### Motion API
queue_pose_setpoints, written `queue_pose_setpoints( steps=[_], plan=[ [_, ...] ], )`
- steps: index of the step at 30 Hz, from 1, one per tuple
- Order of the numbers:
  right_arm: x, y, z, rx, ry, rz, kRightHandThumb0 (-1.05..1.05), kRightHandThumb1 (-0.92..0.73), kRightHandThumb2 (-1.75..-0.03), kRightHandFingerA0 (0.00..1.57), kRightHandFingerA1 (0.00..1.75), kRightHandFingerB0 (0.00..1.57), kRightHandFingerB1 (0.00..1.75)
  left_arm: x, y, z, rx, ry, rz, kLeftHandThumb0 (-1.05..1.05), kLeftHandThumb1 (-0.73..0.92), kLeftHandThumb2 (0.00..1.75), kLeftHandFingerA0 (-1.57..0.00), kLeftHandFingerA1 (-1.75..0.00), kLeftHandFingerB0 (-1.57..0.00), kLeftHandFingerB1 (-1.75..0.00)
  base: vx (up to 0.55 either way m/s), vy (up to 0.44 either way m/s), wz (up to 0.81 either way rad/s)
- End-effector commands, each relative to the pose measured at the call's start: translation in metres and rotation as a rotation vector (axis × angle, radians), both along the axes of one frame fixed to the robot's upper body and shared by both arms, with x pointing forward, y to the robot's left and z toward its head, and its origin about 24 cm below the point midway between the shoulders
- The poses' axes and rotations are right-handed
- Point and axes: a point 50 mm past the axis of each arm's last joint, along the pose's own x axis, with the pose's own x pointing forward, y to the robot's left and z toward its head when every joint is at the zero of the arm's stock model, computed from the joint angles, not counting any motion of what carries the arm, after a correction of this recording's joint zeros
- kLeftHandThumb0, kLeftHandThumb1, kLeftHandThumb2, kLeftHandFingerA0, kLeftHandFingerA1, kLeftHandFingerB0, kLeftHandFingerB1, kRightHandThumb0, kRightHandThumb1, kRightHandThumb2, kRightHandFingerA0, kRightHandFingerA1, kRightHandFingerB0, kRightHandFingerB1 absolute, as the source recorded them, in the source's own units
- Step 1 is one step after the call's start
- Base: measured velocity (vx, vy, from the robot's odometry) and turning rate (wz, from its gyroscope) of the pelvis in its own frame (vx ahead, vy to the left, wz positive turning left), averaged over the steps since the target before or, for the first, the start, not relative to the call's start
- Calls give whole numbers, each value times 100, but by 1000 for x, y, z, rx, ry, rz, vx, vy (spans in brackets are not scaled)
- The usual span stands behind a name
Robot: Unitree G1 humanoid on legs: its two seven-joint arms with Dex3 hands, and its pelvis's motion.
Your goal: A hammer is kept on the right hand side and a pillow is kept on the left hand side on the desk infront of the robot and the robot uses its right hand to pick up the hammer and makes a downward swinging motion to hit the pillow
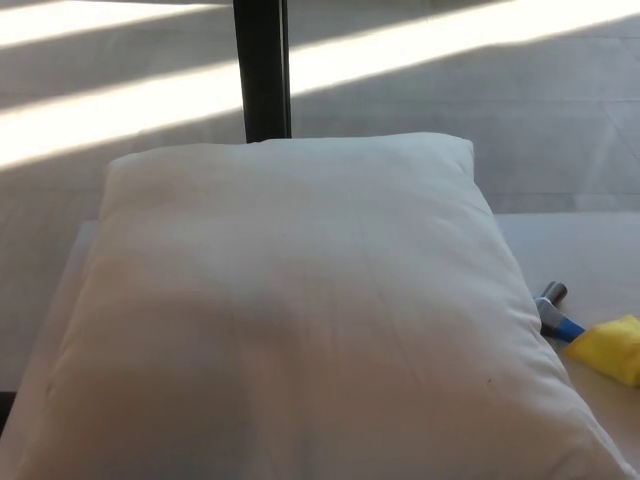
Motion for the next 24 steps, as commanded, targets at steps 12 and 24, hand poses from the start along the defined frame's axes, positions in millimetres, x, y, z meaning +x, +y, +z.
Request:
queue_pose_setpoints(
  steps=[12,24],
  plan=[
    [135,81,177,-584,-363,643,-76,-71,-62,5,26,9,23,-5,7,6,18,-44,31,-56,54,57,-64,-68,-81,-59,0,0,0],
    [168,152,151,-1021,167,1105,-97,-59,-101,5,30,12,26,-10,5,4,27,-19,-2,-58,58,59,-60,-67,-72,-54,0,0,0]
  ],
)
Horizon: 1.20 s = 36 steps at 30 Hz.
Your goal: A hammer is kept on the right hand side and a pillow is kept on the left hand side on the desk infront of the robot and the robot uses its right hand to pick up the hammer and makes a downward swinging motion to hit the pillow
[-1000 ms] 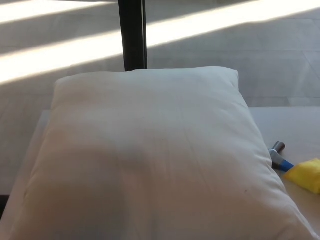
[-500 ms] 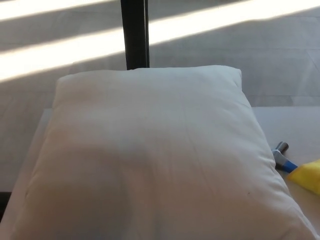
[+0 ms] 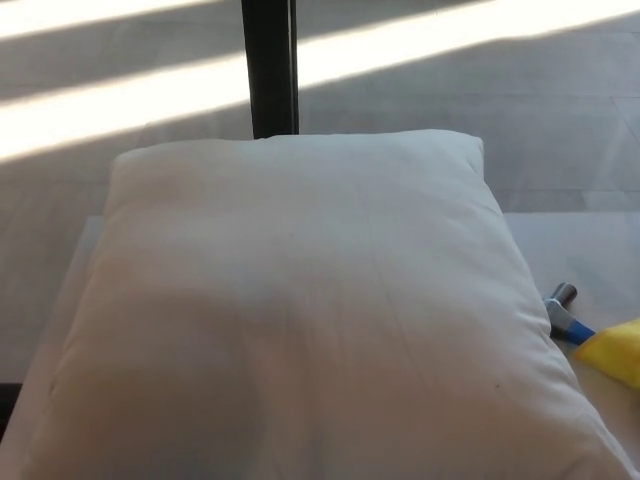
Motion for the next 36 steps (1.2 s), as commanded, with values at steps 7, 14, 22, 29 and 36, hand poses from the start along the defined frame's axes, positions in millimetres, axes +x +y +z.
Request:
queue_pose_setpoints(
  steps=[7,14,22,29,36],
  plan=[
    [21,60,-25,-778,440,299,-96,-59,-102,3,18,6,21,-7,6,5,29,-18,-15,-58,57,57,-54,-66,-75,-54,0,0,0],
    [27,61,-55,-891,604,305,-99,-65,-105,0,17,10,18,-9,6,6,42,1,-34,-59,58,58,-49,-68,-67,-54,0,0,0],
    [36,53,-85,-986,720,281,-92,-62,-101,4,27,15,37,-5,6,5,33,-14,-19,-56,58,57,-61,-67,-69,-54,0,0,0],
    [34,48,-110,-1022,796,287,-85,-57,-96,4,46,17,44,-6,5,5,30,-20,1,-57,56,58,-60,-67,-71,-54,0,0,0],
    [32,48,-126,-1002,794,278,-88,-56,-94,4,49,20,44,-7,4,4,30,-18,-15,-60,56,58,-50,-67,-74,-56,0,0,0]
  ],
)
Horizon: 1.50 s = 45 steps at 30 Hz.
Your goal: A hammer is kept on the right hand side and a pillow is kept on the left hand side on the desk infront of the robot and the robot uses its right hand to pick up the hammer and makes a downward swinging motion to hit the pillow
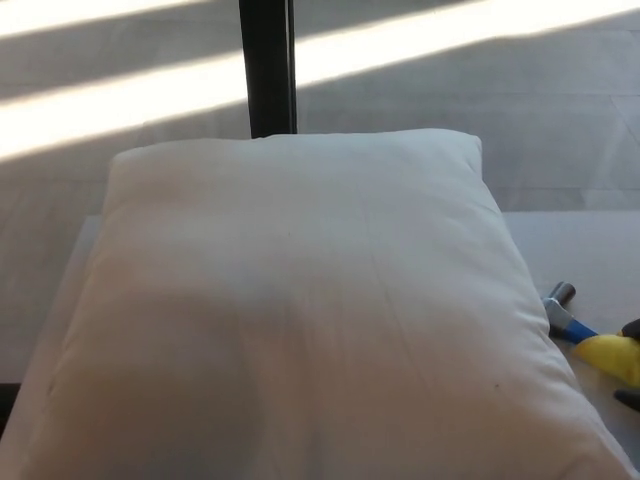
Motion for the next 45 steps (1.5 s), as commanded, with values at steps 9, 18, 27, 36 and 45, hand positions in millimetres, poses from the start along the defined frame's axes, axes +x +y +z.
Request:
queue_pose_setpoints(
  steps=[9,18,27,36,45],
  plan=[
    [-5,3,-30,-207,49,83,-78,-52,-90,6,52,21,44,-4,4,4,23,-29,-7,-57,56,57,-59,-70,-75,-56,0,0,0],
    [-19,14,-61,-271,181,137,-65,-62,-59,12,47,21,29,-3,3,4,32,-15,-53,-61,59,58,-52,-67,-70,-52,0,0,0],
    [-58,-9,-98,-412,313,98,-21,-68,-62,61,135,32,32,-1,2,4,43,-5,-83,-63,59,58,-56,-71,-67,-53,0,0,0],
    [-56,-6,-99,-485,289,145,-32,-71,-63,69,133,58,51,2,3,4,38,-9,-74,-63,59,58,-64,-67,-73,-53,0,-1,1],
    [-60,-6,-104,-406,296,111,-37,-72,-63,69,135,66,52,3,4,6,30,-5,-113,-64,60,59,-54,-64,-68,-50,0,0,0]
  ],
)
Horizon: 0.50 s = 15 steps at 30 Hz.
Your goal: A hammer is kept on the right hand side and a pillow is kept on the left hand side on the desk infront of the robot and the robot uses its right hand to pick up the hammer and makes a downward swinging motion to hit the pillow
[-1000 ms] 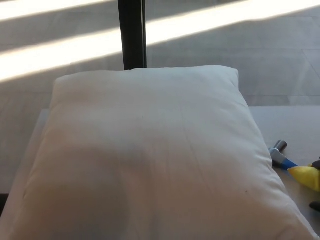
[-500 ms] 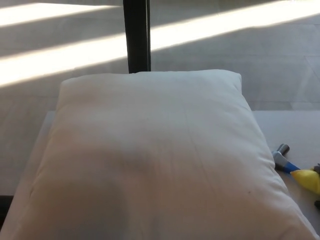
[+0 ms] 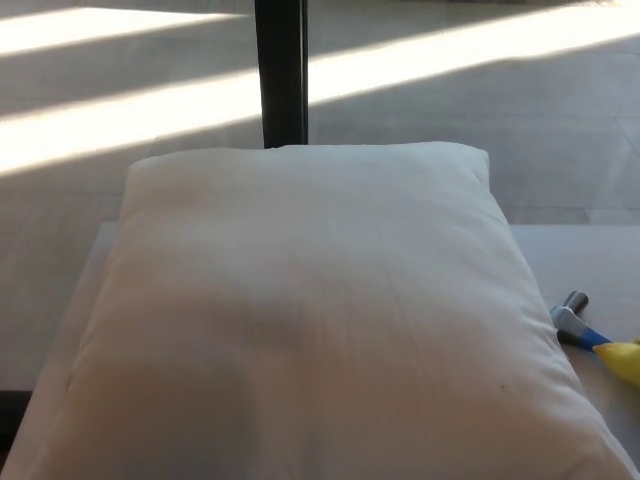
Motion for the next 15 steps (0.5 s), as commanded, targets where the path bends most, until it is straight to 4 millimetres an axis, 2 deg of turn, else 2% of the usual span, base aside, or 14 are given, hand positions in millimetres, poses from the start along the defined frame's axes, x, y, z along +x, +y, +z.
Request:
queue_pose_setpoints(
  steps=[1,2,3,5,7,8,9,10,11,12,13,14,15],
  plan=[
    [-56,-6,-64,33,320,-67,-37,-81,-64,66,127,58,51,2,8,8,27,-24,-16,-63,59,58,-55,-66,-72,-53,0,0,0],
    [-56,-7,-64,31,319,-64,-37,-81,-64,66,127,58,51,2,8,8,30,-24,-11,-63,59,58,-55,-66,-72,-53,0,0,0],
    [-55,-6,-63,43,301,-55,-39,-82,-63,69,110,61,55,2,9,8,37,-8,-18,-65,60,58,-52,-70,-71,-55,0,0,0],
    [-53,-5,-60,43,290,-42,-39,-76,-65,72,138,66,62,3,9,8,38,0,-23,-64,61,58,-53,-70,-67,-54,0,0,0],
    [-51,-5,-59,43,278,-34,-37,-76,-65,71,137,65,61,2,8,8,33,-2,-19,-63,60,59,-53,-69,-65,-52,0,0,0],
    [-50,-4,-57,53,252,-28,-35,-77,-65,70,143,65,63,2,8,8,39,-7,-29,-62,61,59,-57,-69,-69,-53,0,0,0],
    [-49,-4,-56,67,226,-12,-33,-74,-64,78,159,68,115,2,8,8,39,-10,-24,-62,60,58,-60,-67,-73,-53,0,0,0],
    [-46,-3,-49,134,177,2,-33,-70,-65,90,175,62,142,1,8,7,27,-21,2,-62,59,59,-59,-69,-71,-53,0,0,0],
    [-42,-3,-44,189,150,-16,-30,-75,-73,76,153,64,73,1,8,7,25,-26,7,-61,59,58,-60,-69,-72,-53,0,0,0],
    [-38,-2,-40,243,119,-36,-30,-75,-73,76,153,64,73,1,8,7,29,-26,4,-61,59,58,-60,-69,-72,-53,0,0,0],
    [-37,-1,-38,284,96,-41,-25,-77,-74,81,150,73,83,1,8,8,29,-27,4,-64,59,58,-59,-69,-72,-53,0,0,0],
    [-35,0,-36,344,62,-50,-25,-77,-74,81,150,73,83,0,9,8,29,-27,4,-64,59,58,-59,-69,-72,-53,0,0,0],
    [-32,0,-29,403,24,-62,-23,-76,-76,83,149,69,70,0,9,8,29,-29,7,-67,44,81,-56,-71,-69,-62,0,0,0]
  ],
)
